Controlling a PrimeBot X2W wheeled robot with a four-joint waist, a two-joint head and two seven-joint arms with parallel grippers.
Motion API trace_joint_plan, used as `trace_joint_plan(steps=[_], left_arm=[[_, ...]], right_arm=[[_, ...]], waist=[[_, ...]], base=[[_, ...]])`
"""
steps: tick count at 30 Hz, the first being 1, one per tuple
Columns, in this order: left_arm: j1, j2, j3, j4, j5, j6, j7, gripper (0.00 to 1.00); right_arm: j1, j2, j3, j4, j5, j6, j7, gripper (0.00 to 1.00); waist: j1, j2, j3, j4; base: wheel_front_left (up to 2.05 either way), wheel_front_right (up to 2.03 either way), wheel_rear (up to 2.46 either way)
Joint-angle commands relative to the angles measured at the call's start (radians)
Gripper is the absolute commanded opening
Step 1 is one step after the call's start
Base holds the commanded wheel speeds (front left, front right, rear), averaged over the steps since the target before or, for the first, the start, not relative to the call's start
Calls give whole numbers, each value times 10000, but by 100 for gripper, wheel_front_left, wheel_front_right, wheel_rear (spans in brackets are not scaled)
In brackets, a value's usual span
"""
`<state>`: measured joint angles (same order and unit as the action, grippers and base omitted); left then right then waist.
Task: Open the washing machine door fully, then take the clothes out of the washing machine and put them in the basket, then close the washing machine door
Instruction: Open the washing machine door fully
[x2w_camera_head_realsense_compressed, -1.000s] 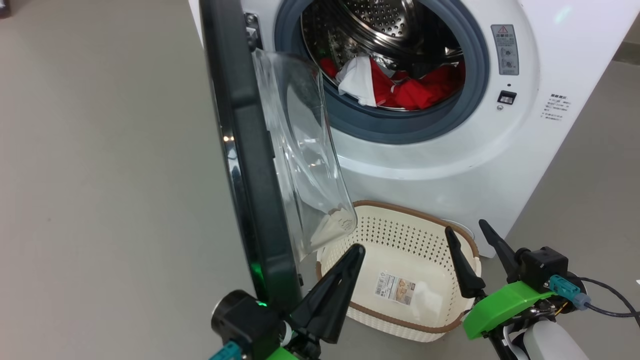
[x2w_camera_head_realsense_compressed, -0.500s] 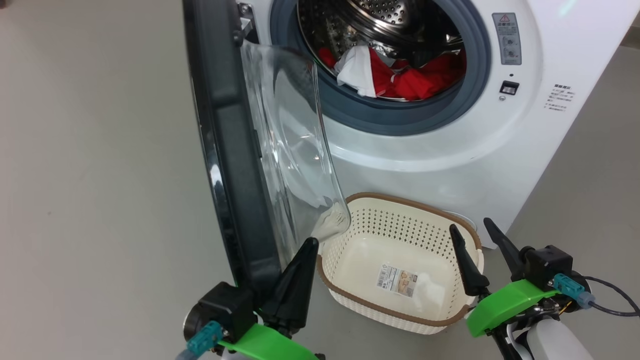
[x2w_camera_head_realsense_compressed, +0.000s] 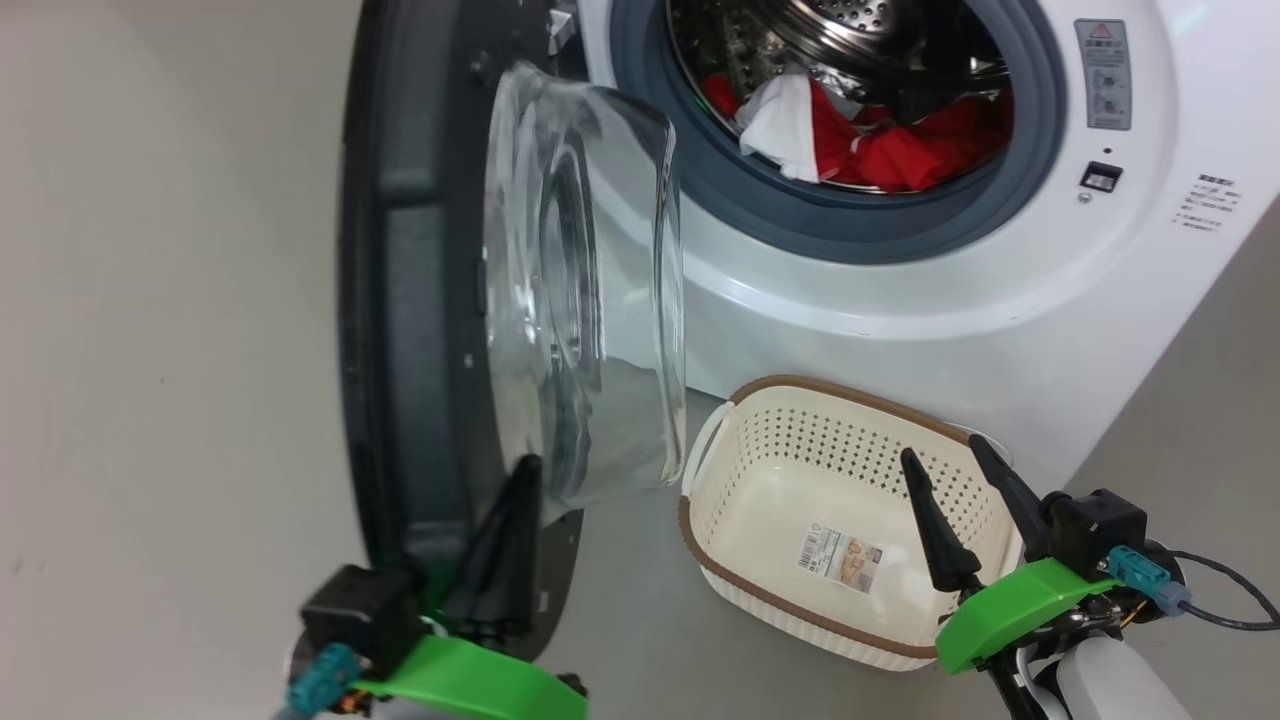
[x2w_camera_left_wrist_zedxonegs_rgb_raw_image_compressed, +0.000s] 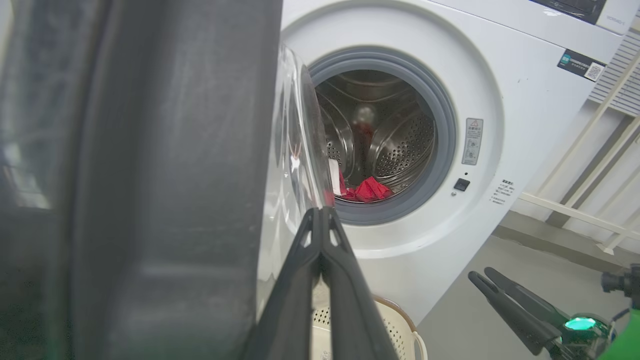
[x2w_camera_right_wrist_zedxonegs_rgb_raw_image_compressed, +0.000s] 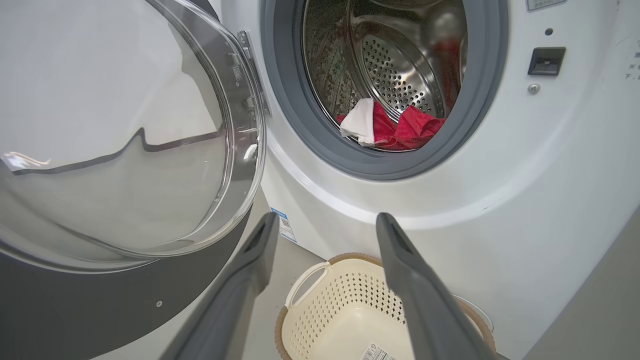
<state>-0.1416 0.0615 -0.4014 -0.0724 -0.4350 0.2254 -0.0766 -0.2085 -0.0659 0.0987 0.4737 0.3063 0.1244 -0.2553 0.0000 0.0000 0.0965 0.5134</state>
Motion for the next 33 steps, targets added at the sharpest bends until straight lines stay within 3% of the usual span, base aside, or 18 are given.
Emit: trace_joint_plan(steps=[1, 10, 22, 33], left_arm=[[-172, 245, 735, -274, -169, 170, -99, 0], [266, 527, 1461, -540, -429, 538, -188, 0], [328, 927, 2674, 201, -931, 779, -580, 0], [-255, 1081, 3968, 1631, -1482, 224, -1685, 0]], right_arm=[[-275, -63, 218, -205, -28, 63, -65, 100], [-421, -157, 330, -141, -52, 63, -65, 100], [-394, -276, 344, -117, -43, 63, -65, 100], [-322, -279, 386, -3, -123, 63, -65, 100]], waist=[[0, 0, 64, 180], [0, 0, 226, 264], [0, 0, 348, 250], [0, 0, 333, 219]], base=[[0, 0, 0], [0, 0, 0], [0, 0, 0], [0, 0, 0]])
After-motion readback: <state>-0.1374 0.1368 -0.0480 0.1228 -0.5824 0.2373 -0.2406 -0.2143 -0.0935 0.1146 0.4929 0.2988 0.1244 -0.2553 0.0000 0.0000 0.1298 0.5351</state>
